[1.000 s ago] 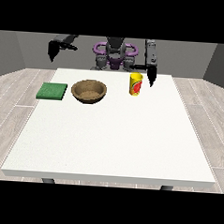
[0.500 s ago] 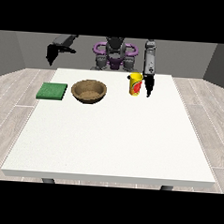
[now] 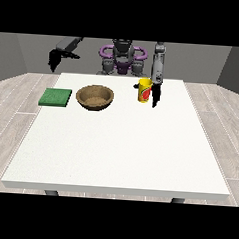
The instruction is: Pick the cup and pour the ball into the bowl, then pick the bowl and place it on the pad
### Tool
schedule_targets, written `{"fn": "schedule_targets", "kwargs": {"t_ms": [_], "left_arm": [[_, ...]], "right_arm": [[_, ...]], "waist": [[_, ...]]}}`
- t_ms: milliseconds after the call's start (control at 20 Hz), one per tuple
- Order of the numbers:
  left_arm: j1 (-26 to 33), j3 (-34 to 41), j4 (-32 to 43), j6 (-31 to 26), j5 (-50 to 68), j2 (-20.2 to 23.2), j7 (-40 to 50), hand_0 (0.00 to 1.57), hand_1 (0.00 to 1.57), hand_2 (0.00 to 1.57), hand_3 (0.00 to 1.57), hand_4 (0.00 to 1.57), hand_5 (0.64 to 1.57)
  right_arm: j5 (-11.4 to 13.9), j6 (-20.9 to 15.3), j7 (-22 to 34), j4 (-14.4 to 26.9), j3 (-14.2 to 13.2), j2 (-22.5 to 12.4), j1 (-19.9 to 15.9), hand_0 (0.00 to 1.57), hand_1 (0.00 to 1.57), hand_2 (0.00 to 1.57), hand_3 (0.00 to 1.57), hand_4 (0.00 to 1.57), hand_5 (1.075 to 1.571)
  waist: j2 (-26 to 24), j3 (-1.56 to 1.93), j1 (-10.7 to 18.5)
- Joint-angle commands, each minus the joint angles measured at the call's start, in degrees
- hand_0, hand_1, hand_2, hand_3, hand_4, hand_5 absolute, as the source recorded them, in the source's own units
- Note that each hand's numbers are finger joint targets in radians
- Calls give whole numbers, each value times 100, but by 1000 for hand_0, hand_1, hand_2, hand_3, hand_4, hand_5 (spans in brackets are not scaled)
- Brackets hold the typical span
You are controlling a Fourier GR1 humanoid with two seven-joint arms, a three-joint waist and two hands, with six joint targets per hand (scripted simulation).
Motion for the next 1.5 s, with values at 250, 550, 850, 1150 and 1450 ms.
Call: {"fn": "schedule_targets", "kwargs": {"t_ms": [250, 550, 850, 1150, 1450], "left_arm": [[106, -190, 189, 1849, -758, -286, -380, 1323, 1323, 1571, 1571, 1477, 1250], [184, -1076, -374, 1860, -1500, 24, 1185, 1341, 1341, 1571, 1571, 1532, 1304], [-730, -1316, -251, 1795, -2424, 1571, 2760, 1450, 1450, 1571, 1571, 1571, 1291], [-1388, -1806, -297, 1777, -3245, 1587, 4077, 1486, 1486, 1571, 1571, 1571, 1274], [-1522, -1949, -445, 1904, -3796, 1482, 4543, 1491, 1491, 1571, 1571, 1571, 1273]], "right_arm": [[-322, 407, 141, 40, -338, -559, -278, 0, 0, 0, 0, 0, 1570], [-194, 269, 316, 1000, -492, -560, -33, 0, 0, 0, 0, 0, 1570], [-207, 176, 611, 1086, -448, -503, -11, 0, 0, 0, 0, 0, 1569], [-121, 348, 172, 1455, -427, -445, 78, 0, 0, 0, 0, 0, 1568], [-218, 377, 200, 1446, -537, -567, -124, 0, 0, 0, 0, 0, 1569]], "waist": [[296, -49, -365], [-1104, -32, 300], [-1508, -25, 351], [-1475, -39, 314], [-1329, -45, 273]]}}
